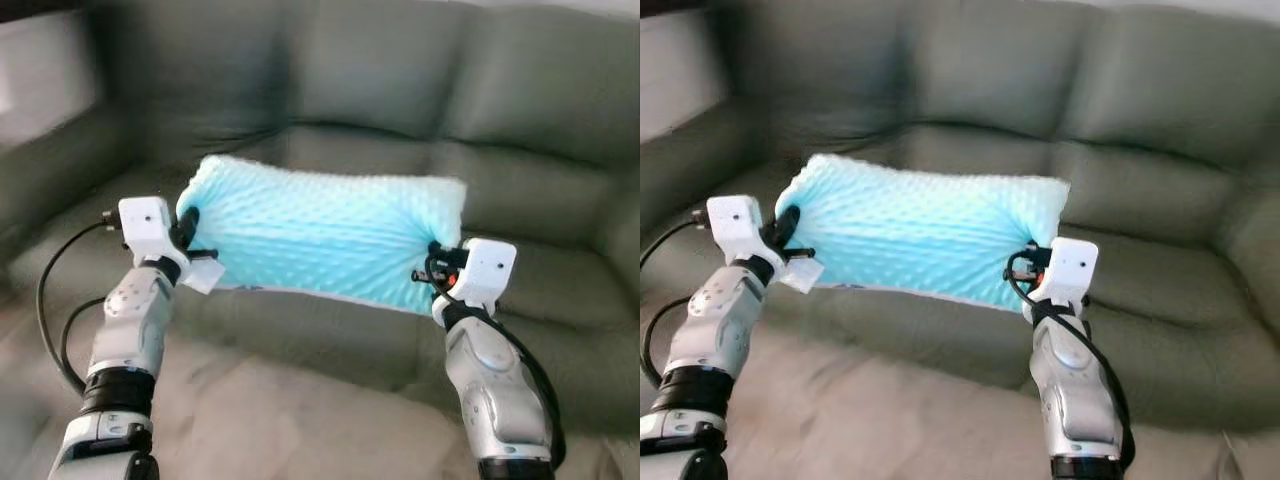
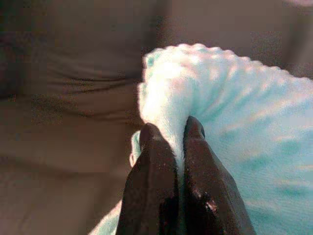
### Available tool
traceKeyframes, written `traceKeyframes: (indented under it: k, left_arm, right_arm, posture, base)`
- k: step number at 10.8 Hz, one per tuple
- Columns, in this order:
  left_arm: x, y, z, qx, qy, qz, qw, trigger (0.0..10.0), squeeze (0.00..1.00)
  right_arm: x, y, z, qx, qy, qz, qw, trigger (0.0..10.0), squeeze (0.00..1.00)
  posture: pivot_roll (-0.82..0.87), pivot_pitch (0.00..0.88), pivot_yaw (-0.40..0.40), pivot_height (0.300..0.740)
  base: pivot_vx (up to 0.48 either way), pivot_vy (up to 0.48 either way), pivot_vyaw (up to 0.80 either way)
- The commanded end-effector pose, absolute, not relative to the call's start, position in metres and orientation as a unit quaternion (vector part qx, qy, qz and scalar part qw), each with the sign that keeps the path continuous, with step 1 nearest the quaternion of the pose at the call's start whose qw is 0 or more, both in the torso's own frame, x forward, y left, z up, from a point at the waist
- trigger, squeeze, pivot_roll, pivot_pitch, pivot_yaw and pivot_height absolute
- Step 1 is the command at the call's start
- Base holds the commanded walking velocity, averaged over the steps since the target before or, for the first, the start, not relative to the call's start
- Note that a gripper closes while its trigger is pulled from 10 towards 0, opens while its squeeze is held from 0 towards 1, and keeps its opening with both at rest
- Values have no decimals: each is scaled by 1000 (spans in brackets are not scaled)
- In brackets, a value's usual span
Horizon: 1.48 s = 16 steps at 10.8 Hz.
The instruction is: Move the pillow to the sofa
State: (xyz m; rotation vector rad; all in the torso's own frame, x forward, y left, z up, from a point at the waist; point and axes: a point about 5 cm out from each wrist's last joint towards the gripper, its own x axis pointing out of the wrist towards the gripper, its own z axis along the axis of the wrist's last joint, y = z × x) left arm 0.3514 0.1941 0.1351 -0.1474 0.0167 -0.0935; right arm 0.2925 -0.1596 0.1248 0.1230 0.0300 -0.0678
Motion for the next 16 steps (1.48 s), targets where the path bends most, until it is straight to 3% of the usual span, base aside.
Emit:
traceKeyframes:
  k: [1, 3, 7, 14, 16]
  left_arm:
    - [352, 199, 139, -64, 2, -42, 997, 10000, 0]
    - [352, 201, 138, -65, 8, -31, 997, 10000, 0]
    - [355, 203, 135, -91, 28, 0, 995, 10000, 0]
    - [357, 203, 134, -61, 38, -2, 997, 10000, 0]
    - [355, 196, 136, -48, 21, -17, 998, 10000, 0]
  right_arm:
    - [293, -165, 131, 63, 2, -48, 997, 10000, 0]
    - [293, -164, 131, 60, 1, -45, 997, 10000, 0]
    - [293, -163, 130, 61, 4, -40, 997, 10000, 0]
    - [292, -163, 130, 62, 4, -42, 997, 10000, 0]
    - [293, -163, 130, 61, 4, -44, 997, 10000, 0]
  posture:
    - [-119, 55, -31, 740]
    - [-117, 57, -33, 740]
    - [-117, 57, -33, 740]
    - [-121, 59, -32, 740]
    - [-121, 61, -28, 740]
  base:
    - [480, 0, -800]
    - [469, 0, 0]
    - [0, 0, 0]
    - [0, 480, 0]
    - [0, 0, 0]
